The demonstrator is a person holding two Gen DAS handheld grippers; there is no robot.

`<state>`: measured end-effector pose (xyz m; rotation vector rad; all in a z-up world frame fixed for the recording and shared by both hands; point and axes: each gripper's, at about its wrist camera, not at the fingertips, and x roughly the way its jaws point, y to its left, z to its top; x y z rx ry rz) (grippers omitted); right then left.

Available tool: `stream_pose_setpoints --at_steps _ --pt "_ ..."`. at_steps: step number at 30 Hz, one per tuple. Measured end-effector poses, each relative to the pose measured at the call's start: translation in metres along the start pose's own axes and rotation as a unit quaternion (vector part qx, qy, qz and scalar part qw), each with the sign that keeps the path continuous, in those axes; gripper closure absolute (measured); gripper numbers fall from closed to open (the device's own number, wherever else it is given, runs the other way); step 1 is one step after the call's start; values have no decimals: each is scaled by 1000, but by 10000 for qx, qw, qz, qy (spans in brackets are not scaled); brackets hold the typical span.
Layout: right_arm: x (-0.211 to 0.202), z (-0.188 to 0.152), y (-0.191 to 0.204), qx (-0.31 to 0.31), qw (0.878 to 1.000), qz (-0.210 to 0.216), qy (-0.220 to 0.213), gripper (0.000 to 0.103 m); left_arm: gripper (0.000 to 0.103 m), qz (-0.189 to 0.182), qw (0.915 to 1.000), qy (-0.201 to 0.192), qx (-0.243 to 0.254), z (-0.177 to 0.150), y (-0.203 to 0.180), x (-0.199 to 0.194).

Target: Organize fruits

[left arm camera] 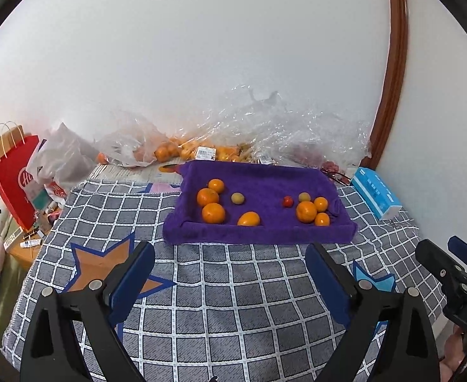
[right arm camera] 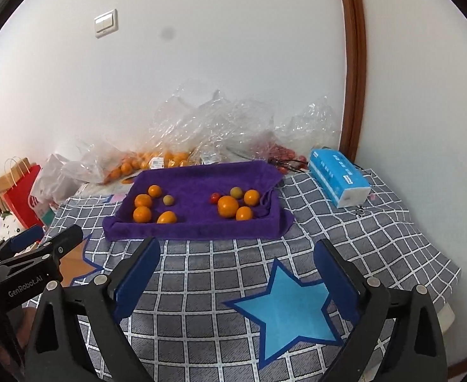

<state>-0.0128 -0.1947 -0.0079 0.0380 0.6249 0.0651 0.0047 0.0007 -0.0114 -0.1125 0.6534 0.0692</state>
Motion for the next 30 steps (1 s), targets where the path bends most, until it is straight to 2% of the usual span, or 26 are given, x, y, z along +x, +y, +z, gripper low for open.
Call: stream_pose_setpoints --at_steps 13,30 --pt "-9 -1 0 -30 9999 -39 -96 7 7 -12 9998 -189 32 0 -9 -17" --pt "-13 1 -2 17 9999 -83 -125 7 7 -12 9997 -224 -2 2 -9 -23"
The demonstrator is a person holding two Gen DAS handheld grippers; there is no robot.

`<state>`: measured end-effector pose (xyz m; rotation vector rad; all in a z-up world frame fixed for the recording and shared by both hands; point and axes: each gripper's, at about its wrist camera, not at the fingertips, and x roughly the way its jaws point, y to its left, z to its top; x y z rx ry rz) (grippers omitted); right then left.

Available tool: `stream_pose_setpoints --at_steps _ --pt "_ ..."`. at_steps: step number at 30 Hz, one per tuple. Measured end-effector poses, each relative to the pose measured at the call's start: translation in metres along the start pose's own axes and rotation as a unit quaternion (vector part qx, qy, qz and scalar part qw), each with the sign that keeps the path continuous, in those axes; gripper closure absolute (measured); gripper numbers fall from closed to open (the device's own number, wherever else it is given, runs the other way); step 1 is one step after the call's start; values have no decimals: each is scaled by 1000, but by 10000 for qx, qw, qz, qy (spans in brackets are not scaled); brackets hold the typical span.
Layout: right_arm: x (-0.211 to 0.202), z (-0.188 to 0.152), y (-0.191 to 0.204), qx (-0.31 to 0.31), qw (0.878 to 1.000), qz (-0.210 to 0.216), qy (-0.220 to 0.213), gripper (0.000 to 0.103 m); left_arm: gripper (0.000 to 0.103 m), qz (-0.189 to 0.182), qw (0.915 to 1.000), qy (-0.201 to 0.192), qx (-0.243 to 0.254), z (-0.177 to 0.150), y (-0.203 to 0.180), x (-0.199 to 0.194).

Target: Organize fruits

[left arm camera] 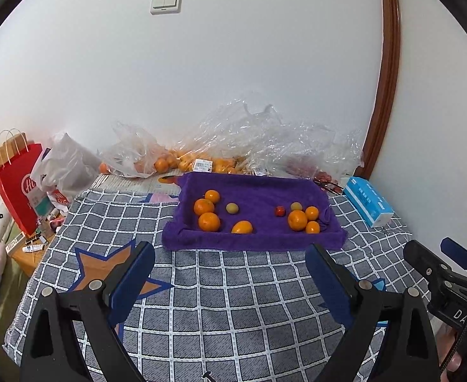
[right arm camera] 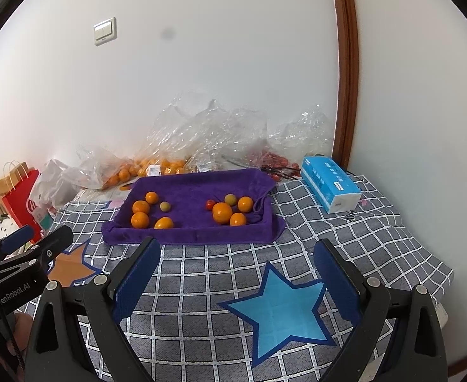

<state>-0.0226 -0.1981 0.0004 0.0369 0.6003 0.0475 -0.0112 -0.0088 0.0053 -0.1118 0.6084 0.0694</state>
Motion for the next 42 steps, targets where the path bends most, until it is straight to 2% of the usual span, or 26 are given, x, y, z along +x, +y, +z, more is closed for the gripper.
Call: stream_pose_setpoints --at_steps 42 --pt "-6 -3 5 -59 10000 37 -28 7 7 6 10000 -7 -52 0 1 -6"
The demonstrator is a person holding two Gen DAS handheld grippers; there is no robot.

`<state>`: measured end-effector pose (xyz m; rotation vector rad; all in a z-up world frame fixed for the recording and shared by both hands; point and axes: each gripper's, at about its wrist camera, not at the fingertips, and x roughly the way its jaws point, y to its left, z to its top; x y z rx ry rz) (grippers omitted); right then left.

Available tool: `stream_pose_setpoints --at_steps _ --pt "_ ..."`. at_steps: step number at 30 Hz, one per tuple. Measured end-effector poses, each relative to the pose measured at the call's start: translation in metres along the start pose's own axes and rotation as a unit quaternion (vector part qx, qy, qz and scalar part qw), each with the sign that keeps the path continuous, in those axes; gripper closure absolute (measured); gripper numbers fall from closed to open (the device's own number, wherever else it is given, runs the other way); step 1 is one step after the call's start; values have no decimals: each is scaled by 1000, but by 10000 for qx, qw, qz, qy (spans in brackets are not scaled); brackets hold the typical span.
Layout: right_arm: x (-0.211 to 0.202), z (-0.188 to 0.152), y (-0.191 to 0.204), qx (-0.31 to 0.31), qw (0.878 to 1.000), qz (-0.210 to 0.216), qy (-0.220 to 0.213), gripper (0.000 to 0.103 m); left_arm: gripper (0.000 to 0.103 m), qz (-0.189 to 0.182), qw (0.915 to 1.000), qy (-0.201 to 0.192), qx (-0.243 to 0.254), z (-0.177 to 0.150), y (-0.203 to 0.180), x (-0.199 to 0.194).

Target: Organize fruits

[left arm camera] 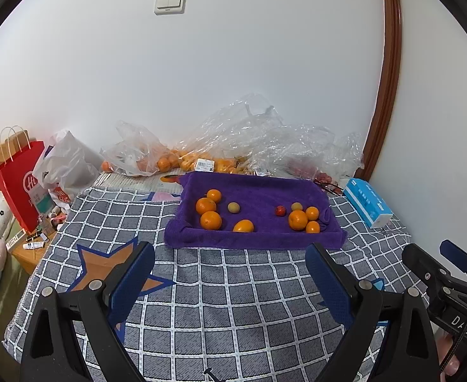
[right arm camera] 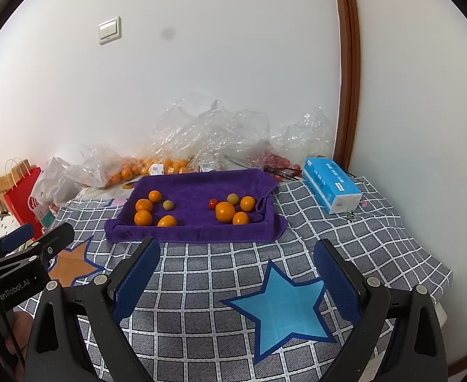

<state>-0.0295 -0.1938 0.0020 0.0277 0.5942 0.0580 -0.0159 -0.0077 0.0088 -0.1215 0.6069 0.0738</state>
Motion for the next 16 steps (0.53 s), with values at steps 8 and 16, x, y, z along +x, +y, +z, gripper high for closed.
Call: stream_pose_setpoints --at_steps 8,16 --pt "-2 0 1 -20 10000 12 -19 7 7 8 10000 -13 -20 0 -1 0" --pt "-2 0 2 -33 10000 10 -33 7 7 19 10000 -45 -29 1 1 -1"
